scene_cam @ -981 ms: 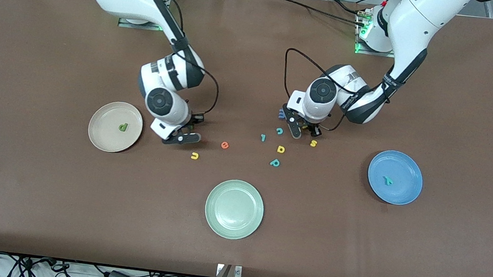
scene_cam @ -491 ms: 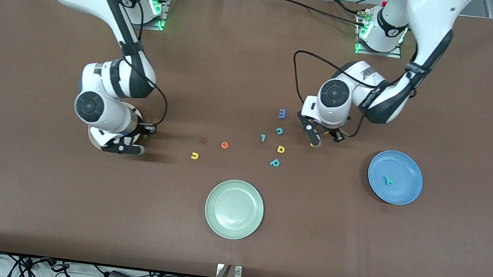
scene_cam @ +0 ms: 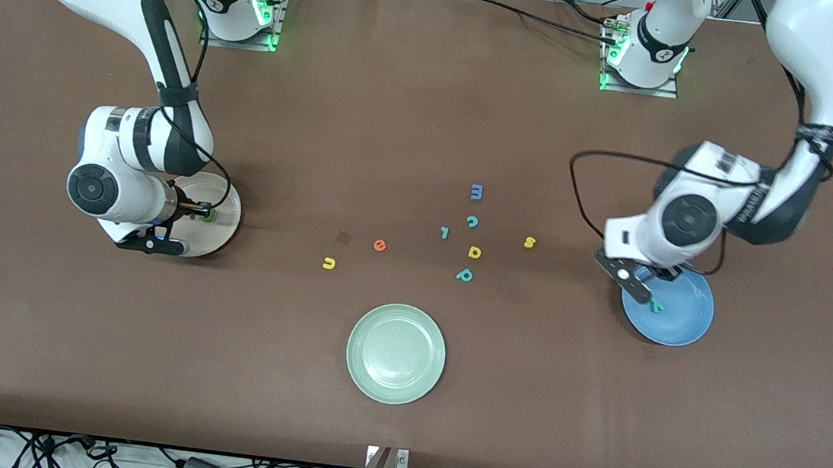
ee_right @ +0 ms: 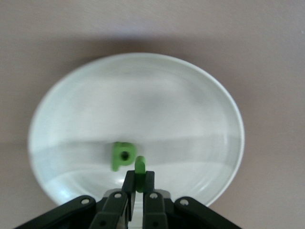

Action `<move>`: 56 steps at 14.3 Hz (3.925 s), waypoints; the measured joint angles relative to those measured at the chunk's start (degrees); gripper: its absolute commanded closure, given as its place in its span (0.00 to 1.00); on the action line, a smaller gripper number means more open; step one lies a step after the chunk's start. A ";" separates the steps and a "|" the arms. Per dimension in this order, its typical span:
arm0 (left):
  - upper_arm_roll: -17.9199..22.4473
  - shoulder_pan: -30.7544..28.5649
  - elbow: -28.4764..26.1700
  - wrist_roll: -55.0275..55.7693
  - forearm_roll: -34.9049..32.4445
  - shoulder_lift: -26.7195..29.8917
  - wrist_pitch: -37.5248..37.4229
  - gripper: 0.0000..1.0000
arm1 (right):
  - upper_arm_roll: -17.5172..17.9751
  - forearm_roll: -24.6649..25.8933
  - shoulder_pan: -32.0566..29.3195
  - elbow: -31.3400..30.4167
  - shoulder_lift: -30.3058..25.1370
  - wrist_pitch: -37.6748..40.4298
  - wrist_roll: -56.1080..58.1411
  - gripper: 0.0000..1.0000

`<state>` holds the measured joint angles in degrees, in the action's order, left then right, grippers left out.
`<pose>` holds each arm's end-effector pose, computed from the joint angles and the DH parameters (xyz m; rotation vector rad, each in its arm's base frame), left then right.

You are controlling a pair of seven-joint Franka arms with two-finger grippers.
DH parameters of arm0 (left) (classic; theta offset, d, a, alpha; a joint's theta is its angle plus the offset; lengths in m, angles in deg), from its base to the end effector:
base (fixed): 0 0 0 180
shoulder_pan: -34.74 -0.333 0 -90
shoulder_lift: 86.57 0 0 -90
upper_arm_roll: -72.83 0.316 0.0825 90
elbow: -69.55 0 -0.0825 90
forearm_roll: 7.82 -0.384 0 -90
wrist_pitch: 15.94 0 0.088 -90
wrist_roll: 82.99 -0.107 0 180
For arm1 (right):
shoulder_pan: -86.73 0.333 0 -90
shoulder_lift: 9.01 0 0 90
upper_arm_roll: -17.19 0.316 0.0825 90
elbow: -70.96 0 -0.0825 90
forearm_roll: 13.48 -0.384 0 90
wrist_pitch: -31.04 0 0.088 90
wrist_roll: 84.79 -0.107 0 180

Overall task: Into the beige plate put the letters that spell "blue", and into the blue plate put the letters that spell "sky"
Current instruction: 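Put the l on the beige plate, the k on the blue plate, then grasp the yellow u with the right gripper, the yellow s with the left, then drop the s on the blue plate while the right gripper carries the u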

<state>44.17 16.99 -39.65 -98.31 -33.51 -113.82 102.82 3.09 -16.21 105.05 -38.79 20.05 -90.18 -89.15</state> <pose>0.5966 -0.0798 0.2571 -2.8101 1.0286 0.3448 0.5918 0.0495 0.2142 3.0046 -0.0312 -0.4290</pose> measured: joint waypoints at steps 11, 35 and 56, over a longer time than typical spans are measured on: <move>-3.16 -1.23 5.01 9.09 10.22 -5.43 -1.71 0.00 | 0.59 0.73 1.15 5.96 1.13 -0.64 0.12 0.00; -2.99 13.18 2.63 28.81 8.40 -12.46 9.92 0.21 | 4.83 -3.26 18.60 22.41 15.90 -7.52 38.09 0.28; -2.28 11.31 5.60 26.28 5.29 -9.49 -0.52 0.97 | 4.57 -3.29 18.57 22.44 18.03 -13.61 49.72 0.60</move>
<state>41.89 28.30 -34.05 -72.03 -28.22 -123.31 102.30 7.66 -19.50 123.62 -16.34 38.08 -103.79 -39.43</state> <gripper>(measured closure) 0.771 0.555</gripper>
